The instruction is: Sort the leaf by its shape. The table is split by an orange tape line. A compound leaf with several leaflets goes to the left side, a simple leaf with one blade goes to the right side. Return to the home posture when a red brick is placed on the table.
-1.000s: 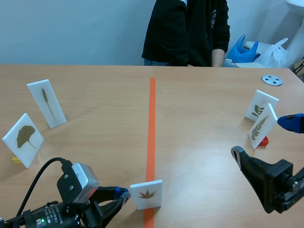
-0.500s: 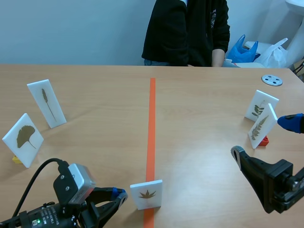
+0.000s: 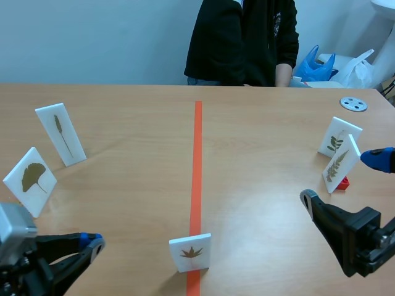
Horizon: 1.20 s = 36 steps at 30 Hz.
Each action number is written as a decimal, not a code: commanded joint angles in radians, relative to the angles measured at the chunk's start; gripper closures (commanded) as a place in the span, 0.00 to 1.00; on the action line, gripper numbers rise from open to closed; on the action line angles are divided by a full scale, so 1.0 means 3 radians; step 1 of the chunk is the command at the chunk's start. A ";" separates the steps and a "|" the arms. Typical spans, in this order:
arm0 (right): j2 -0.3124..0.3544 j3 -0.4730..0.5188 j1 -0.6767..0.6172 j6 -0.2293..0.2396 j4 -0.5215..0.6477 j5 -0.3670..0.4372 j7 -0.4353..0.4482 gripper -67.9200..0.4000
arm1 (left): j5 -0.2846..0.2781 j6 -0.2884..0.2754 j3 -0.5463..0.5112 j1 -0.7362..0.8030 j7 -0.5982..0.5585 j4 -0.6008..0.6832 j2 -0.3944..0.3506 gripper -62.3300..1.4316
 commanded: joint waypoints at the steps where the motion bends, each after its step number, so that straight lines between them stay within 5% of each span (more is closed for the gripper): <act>1: -0.0003 0.0006 0.0038 -0.0014 0.0028 0.0036 0.0060 0.02 | -0.0148 -0.0010 -0.0114 0.0123 -0.0018 0.0135 0.0008 0.91; 12: -0.0001 0.0006 0.0038 -0.0014 0.0028 0.0036 0.0060 0.02 | -0.0952 0.0095 -0.1071 0.0884 0.1031 0.0903 0.0070 0.91; 22: -0.0001 0.0006 0.0039 -0.0014 0.0028 0.0036 0.0060 0.02 | -0.1109 0.0003 -0.1633 0.1118 0.1586 0.1315 0.0201 0.90; 25: -0.0001 0.0006 0.0047 -0.0014 0.0028 0.0036 0.0060 0.02 | -0.1152 -0.0239 -0.1630 0.1115 0.1577 0.1315 0.0201 0.73; 29: -0.0001 0.0006 0.0047 -0.0014 0.0028 0.0036 0.0058 0.02 | -0.1362 -0.0603 -0.1630 0.1108 0.1489 0.1315 0.0198 0.27; 31: -0.0001 0.0006 0.0047 -0.0014 0.0028 0.0036 0.0058 0.02 | -0.1369 -0.0622 -0.1629 0.1101 0.1321 0.1315 0.0182 0.04; 36: -0.0001 0.0006 0.0047 -0.0015 0.0028 0.0034 0.0058 0.02 | -0.1357 -0.0622 -0.1512 0.0966 0.1225 0.1312 0.0109 0.00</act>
